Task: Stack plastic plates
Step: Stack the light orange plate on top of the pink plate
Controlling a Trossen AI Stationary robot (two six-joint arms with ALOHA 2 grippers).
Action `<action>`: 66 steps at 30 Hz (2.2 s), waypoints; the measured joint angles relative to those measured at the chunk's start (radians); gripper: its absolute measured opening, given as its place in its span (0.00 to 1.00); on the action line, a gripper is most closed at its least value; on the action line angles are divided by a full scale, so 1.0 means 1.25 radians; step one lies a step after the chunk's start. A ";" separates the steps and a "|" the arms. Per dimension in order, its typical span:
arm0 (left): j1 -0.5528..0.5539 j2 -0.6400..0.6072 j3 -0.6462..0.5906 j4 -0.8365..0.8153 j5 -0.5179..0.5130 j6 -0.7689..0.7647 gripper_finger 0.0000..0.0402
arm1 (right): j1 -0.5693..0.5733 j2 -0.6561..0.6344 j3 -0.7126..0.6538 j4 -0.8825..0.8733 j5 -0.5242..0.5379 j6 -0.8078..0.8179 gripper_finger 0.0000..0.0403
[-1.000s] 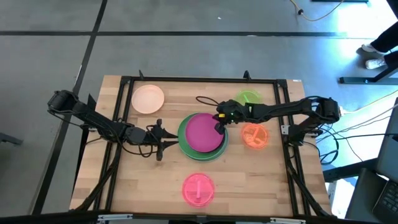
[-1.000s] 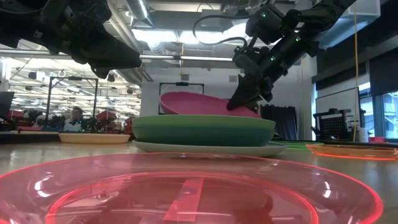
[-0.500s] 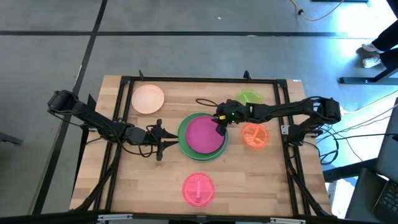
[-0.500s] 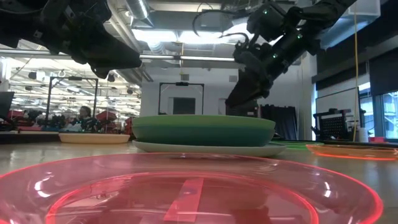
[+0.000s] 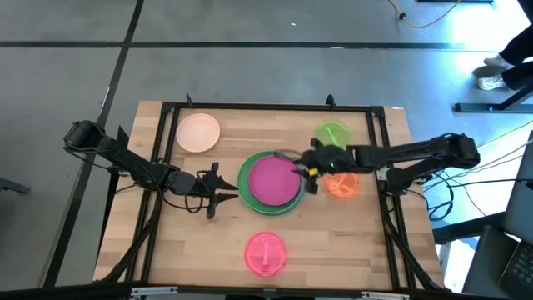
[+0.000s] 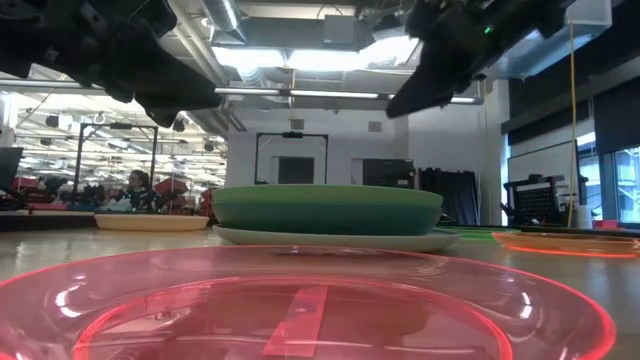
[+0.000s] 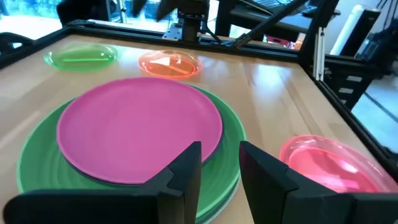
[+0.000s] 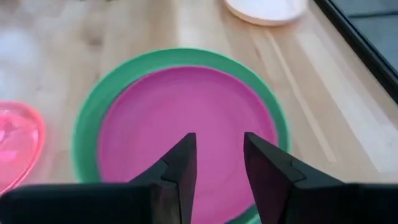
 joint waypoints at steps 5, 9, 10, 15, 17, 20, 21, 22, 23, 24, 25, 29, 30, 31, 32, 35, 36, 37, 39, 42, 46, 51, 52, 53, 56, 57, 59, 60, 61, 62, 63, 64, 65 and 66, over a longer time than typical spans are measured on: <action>0.012 0.000 0.000 0.003 -0.001 0.030 0.25 | 0.144 0.010 0.000 0.048 0.110 0.001 0.31; 0.028 0.000 0.000 0.010 -0.003 0.030 0.25 | 0.247 0.040 0.000 0.125 0.172 -0.030 0.31; 0.032 0.000 0.000 0.013 -0.004 0.030 0.25 | 0.267 0.047 0.000 0.142 0.181 -0.045 0.31; 0.060 0.000 0.000 0.052 -0.004 0.075 0.25 | 0.314 0.092 0.000 0.200 0.217 -0.086 0.31; 0.075 0.000 0.000 0.065 -0.006 0.090 0.25 | 0.313 0.106 0.000 0.216 0.220 -0.086 0.31; 0.098 0.000 0.008 0.061 -0.012 0.095 0.25 | 0.311 0.124 0.000 0.216 0.230 -0.096 0.31; 0.106 0.000 0.012 0.055 -0.016 0.095 0.25 | 0.308 0.128 0.000 0.214 0.242 -0.102 0.31; 0.114 0.000 0.021 0.041 -0.021 0.095 0.25 | 0.305 0.134 0.000 0.215 0.251 -0.105 0.31; 0.123 0.000 0.034 0.015 -0.022 0.094 0.25 | 0.305 0.138 0.000 0.219 0.254 -0.104 0.31; 0.131 0.000 0.051 -0.025 -0.023 0.093 0.25 | 0.301 0.139 0.000 0.219 0.256 -0.104 0.31; 0.141 0.000 0.073 -0.079 -0.024 0.090 0.25 | 0.297 0.139 0.000 0.216 0.256 -0.104 0.31; 0.183 0.000 0.181 -0.374 -0.060 0.048 0.25 | 0.285 0.139 0.000 0.220 0.252 -0.098 0.31; 0.195 0.000 0.206 -0.453 -0.074 0.034 0.25 | 0.284 0.139 0.000 0.219 0.252 -0.095 0.31; 0.207 0.000 0.227 -0.527 -0.089 0.020 0.25 | 0.285 0.139 0.000 0.220 0.252 -0.089 0.31; 0.220 0.000 0.243 -0.591 -0.103 0.002 0.25 | 0.285 0.139 0.000 0.220 0.252 -0.083 0.31; 0.267 0.000 0.286 -0.752 -0.119 -0.052 0.25 | 0.285 0.139 0.000 0.214 0.252 -0.080 0.31; 0.285 -0.001 0.294 -0.795 -0.117 -0.071 0.25 | 0.285 0.139 0.000 0.215 0.251 -0.080 0.31; 0.304 -0.001 0.296 -0.831 -0.110 -0.087 0.25 | 0.285 0.139 0.000 0.215 0.251 -0.080 0.31; 0.341 0.000 0.294 -0.872 -0.091 -0.110 0.25 | 0.285 0.139 0.000 0.215 0.251 -0.080 0.31; 0.395 0.000 0.285 -0.909 -0.083 -0.120 0.25 | 0.285 0.139 0.000 0.216 0.251 -0.080 0.31; 0.458 0.003 0.264 -0.902 -0.066 -0.118 0.25 | 0.285 0.139 0.000 0.218 0.251 -0.080 0.31; 0.522 0.019 0.242 -0.887 -0.040 -0.082 0.25 | 0.285 0.139 0.000 0.218 0.251 -0.080 0.31; 0.533 0.024 0.238 -0.885 -0.040 -0.077 0.25 | 0.285 0.139 0.000 0.218 0.251 -0.080 0.31; 0.542 0.029 0.236 -0.881 -0.040 -0.073 0.25 | 0.285 0.139 0.000 0.218 0.251 -0.080 0.31; 0.564 0.049 0.233 -0.859 -0.039 -0.063 0.25 | 0.285 0.139 0.000 0.217 0.252 -0.080 0.31; 0.571 0.058 0.232 -0.857 -0.034 -0.056 0.25 | 0.285 0.139 0.000 0.216 0.252 -0.080 0.31; 0.583 0.078 0.232 -0.848 -0.020 -0.050 0.25 | 0.285 0.139 0.000 0.214 0.252 -0.080 0.31; 0.588 0.088 0.232 -0.840 -0.016 -0.049 0.25 | 0.285 0.139 0.000 0.215 0.252 -0.080 0.31; 0.592 0.098 0.232 -0.834 -0.014 -0.046 0.25 | 0.285 0.139 0.000 0.215 0.252 -0.080 0.31; 0.597 0.109 0.232 -0.832 -0.015 -0.035 0.25 | 0.285 0.139 0.000 0.214 0.252 -0.080 0.31; 0.601 0.120 0.232 -0.831 -0.018 -0.029 0.25 | 0.285 0.139 0.000 0.214 0.251 -0.080 0.31; 0.607 0.132 0.232 -0.830 -0.027 -0.026 0.25 | 0.285 0.139 0.000 0.214 0.251 -0.080 0.31; 0.614 0.145 0.232 -0.828 -0.031 -0.026 0.25 | 0.285 0.139 0.000 0.214 0.251 -0.080 0.31; 0.621 0.157 0.232 -0.828 -0.032 -0.027 0.25 | 0.285 0.139 0.000 0.215 0.252 -0.080 0.31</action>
